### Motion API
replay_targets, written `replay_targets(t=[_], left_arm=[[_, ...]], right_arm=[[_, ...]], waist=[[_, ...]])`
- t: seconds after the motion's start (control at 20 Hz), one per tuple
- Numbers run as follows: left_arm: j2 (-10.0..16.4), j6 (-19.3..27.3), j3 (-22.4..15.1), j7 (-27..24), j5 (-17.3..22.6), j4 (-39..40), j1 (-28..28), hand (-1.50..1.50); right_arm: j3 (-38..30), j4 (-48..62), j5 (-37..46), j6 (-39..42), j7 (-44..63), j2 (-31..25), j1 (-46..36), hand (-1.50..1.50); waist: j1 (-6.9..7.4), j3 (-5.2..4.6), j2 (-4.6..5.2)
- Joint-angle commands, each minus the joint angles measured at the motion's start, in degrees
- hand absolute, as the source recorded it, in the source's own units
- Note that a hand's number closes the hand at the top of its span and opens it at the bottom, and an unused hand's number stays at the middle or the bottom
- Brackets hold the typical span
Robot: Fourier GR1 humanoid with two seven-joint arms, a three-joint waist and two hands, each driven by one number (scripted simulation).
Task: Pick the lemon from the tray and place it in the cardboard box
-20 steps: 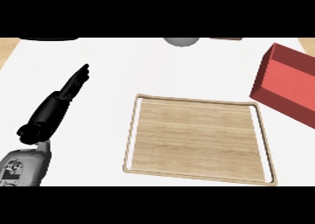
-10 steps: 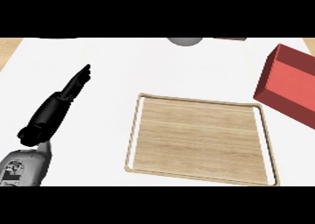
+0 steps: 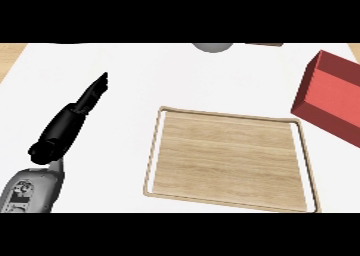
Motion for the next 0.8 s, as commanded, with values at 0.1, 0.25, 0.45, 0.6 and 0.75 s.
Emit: replay_targets(t=[0.1, 0.25, 0.45, 0.6, 0.75], left_arm=[[1.8, -1.0, 2.6, -0.5, 1.5, 0.9, -0.5, 0.00], [1.3, -0.6, 2.0, -0.9, 1.0, 0.5, 0.9, 0.00], [0.6, -0.1, 1.4, -1.1, 0.4, 0.3, 0.7, 0.00], [0.1, 0.2, 0.3, -0.3, -0.4, -0.2, 0.1, 0.00], [0.8, -0.9, 1.3, -0.3, 0.6, 0.3, -1.5, 0.00]], right_arm=[[-11.2, 6.1, -12.5, 3.4, -9.6, 1.8, -2.6, -1.50], [-20.3, 11.9, -22.7, 10.1, -2.4, 4.8, -6.7, -1.50], [-27.6, 19.0, -29.6, 14.2, 5.3, 0.8, -8.2, -1.50], [-30.2, 21.9, -31.9, 14.1, 11.4, -2.1, -9.9, -1.50], [-32.4, 22.1, -33.9, 12.4, 9.5, -3.2, -6.9, -1.50]], waist=[[-1.33, 0.16, -0.20], [-1.08, 0.09, -0.51], [-1.09, 0.11, 0.06], [-0.05, 0.16, 0.46], [0.01, 0.28, 0.80]])
